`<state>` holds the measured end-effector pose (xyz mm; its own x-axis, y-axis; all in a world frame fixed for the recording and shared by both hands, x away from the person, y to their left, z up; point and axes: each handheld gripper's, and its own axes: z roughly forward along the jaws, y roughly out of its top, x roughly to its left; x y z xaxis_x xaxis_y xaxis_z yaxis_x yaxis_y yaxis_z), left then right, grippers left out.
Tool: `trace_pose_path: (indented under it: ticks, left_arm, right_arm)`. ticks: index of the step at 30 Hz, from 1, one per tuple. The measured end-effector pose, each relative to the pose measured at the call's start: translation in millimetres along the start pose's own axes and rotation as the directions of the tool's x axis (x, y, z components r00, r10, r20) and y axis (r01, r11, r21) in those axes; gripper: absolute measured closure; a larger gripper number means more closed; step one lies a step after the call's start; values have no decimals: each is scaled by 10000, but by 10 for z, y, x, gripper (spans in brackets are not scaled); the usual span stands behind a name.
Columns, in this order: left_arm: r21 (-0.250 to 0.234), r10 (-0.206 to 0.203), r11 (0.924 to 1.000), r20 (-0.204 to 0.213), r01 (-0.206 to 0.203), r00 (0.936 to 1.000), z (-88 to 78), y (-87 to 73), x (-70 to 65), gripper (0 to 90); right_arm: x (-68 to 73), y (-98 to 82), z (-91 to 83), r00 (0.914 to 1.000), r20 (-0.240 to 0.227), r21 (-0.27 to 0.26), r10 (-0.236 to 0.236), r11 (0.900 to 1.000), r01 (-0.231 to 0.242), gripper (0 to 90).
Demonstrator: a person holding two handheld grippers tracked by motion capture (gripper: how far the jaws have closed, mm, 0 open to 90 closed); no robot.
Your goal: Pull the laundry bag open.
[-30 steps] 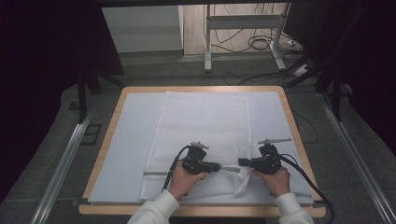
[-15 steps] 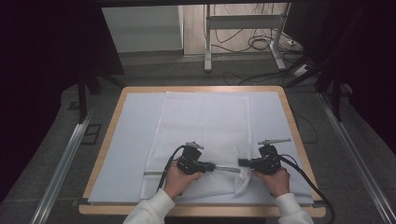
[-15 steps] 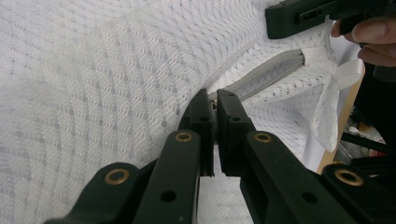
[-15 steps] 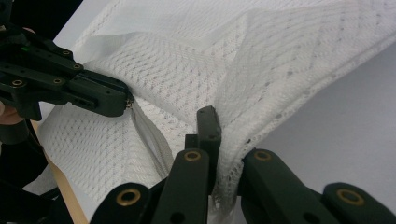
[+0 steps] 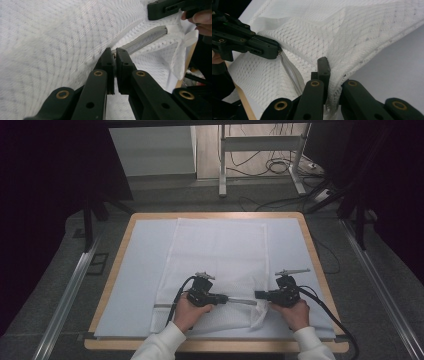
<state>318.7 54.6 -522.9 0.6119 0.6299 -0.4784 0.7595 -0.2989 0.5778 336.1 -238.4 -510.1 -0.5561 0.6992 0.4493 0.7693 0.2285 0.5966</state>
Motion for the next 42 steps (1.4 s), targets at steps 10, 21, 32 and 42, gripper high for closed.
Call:
trace_pose_path:
  ticks: [10, 21, 32, 42]
  left_arm:
    - [-16, -203, 9998, -43, 203, 9998, -35, -38, 50, 867]
    - [-176, -441, 9989, -54, 440, 9990, -134, -79, 113, 867]
    - [-272, -458, 9986, -100, 455, 9989, -205, -96, 126, 868]
    - [-307, -579, 9979, -156, 574, 9982, -240, -127, 169, 867]
  right_arm:
    - [2, -2, 6, 10000, 28, 12, -34, 10000, 34, 885]
    - [3, 2, 7, 9999, 19, 63, -130, 9999, 129, 884]
    - [-1, -1, 12, 10000, -9, 49, -82, 10000, 82, 885]
    - [-17, -6, 16, 10000, -39, 89, -10, 10000, 11, 885]
